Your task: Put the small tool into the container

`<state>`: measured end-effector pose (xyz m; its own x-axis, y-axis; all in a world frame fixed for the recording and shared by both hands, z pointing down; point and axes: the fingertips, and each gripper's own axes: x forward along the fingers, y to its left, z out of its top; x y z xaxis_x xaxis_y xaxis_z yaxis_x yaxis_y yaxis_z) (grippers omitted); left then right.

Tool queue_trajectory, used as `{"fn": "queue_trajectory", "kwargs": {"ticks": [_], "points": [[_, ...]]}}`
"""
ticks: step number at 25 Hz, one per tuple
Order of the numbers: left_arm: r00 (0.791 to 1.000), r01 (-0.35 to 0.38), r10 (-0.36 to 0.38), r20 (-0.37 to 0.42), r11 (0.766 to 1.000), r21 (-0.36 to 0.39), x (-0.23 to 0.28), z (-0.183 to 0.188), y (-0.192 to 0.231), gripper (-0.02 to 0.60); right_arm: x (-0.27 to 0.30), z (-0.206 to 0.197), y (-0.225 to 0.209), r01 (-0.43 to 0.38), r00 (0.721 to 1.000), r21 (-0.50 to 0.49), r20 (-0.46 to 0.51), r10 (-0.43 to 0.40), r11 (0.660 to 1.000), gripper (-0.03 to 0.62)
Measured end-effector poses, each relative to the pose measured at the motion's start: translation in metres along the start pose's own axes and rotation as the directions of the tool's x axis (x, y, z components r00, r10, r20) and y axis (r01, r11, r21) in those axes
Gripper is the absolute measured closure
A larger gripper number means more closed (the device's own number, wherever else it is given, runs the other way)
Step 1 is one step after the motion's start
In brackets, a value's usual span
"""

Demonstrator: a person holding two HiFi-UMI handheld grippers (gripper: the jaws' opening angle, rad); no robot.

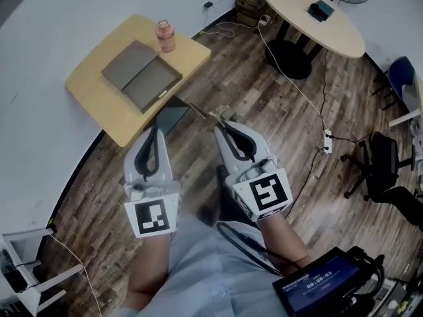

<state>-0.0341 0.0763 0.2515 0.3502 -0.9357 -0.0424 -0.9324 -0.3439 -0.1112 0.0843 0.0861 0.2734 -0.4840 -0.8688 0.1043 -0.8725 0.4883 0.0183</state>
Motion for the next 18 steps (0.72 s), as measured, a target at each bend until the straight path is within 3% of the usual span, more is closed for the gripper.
{"fn": "queue_trajectory", "kwargs": {"ticks": [7,18], "points": [[0.998,-0.019,0.021,-0.064,0.999,0.028,0.082,-0.019,-0.004,0.572,0.061,-0.015,-0.065,-0.045,0.999,0.062,-0.027,0.047,0.997,0.569],[0.985,-0.154,0.159,-0.067,0.985,0.081,0.181,-0.005,0.006,0.572,0.147,0.005,-0.130,-0.215,0.977,0.066,0.016,0.214,0.974,0.569]]}}
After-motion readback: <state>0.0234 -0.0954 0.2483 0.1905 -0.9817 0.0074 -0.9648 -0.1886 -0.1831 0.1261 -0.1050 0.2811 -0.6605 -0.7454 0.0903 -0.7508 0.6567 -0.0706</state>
